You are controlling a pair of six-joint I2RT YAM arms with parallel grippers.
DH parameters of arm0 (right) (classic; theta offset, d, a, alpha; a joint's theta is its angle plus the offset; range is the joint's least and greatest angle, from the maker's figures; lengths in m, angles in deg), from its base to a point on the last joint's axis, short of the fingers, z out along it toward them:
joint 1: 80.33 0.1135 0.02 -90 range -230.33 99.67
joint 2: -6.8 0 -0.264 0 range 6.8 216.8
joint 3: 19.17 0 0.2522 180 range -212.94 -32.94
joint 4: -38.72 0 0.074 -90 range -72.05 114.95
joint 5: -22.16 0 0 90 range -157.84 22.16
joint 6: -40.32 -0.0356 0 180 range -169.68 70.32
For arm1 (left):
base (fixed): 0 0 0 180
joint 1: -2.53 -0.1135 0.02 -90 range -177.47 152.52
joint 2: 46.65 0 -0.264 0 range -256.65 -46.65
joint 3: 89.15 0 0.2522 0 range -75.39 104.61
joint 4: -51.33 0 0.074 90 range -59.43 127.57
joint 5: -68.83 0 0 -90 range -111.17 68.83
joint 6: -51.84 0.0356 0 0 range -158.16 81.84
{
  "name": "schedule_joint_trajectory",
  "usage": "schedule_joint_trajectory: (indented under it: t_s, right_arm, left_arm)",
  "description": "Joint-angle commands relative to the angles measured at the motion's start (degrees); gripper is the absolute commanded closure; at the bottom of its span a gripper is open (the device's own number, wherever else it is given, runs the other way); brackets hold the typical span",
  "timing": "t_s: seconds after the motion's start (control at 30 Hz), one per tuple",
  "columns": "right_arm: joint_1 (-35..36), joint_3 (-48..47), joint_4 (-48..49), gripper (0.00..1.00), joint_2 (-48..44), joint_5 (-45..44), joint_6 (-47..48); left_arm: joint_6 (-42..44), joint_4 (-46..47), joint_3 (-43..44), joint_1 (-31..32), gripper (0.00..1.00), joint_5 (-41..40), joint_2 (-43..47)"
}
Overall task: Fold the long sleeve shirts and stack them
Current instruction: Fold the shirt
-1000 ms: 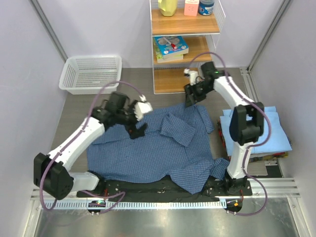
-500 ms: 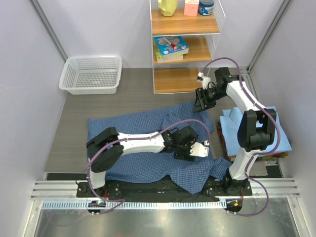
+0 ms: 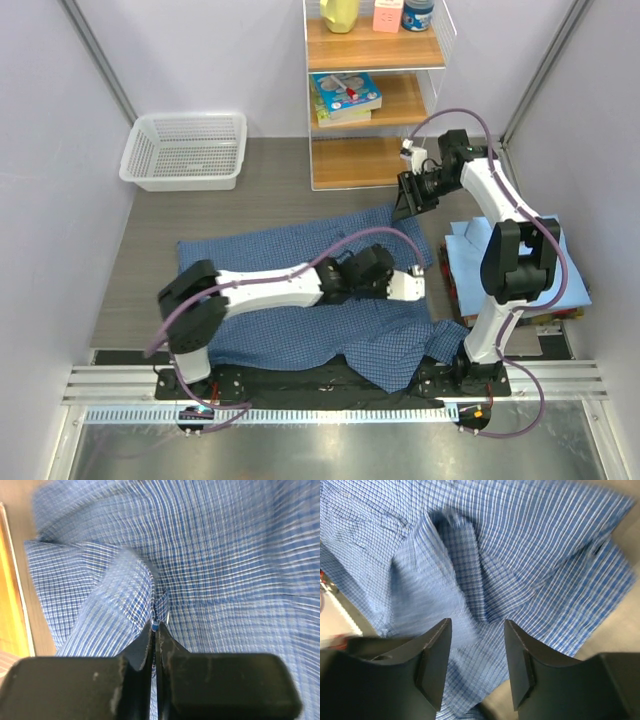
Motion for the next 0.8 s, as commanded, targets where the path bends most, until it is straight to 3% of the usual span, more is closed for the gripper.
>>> schedule_joint_trajectory:
  t_s: [0.0,0.07,0.2,0.4,0.57,0.77]
  right_arm:
    - [0.01,-4.96,1.50,0.46,-1.55,4.05,6.12]
    - [0.01,-1.64,4.04,0.41,-4.78,4.85,8.23]
    - [-0.25,8.91,11.33,0.12,-14.46,9.94,19.64]
    - [0.71,20.44,14.69,0.02,-26.23,14.35,37.22]
    - [8.16,23.60,15.39,0.02,-29.68,14.44,40.40]
    - [12.40,31.86,27.61,0.01,-35.39,8.56,42.59]
  left_arm:
    - [-13.96,-5.14,1.93,-5.94,1.00,14.30,15.76]
    - [-18.45,-7.60,1.41,-8.59,1.00,22.63,20.41]
    - [-23.82,-3.15,-5.08,-17.20,1.00,36.46,28.16]
    - [-26.72,3.18,-13.95,-22.92,1.00,43.41,34.31]
    - [-32.51,11.27,-17.66,-24.86,1.00,47.71,37.14]
    - [-45.79,22.61,-21.35,-26.53,1.00,54.22,38.98]
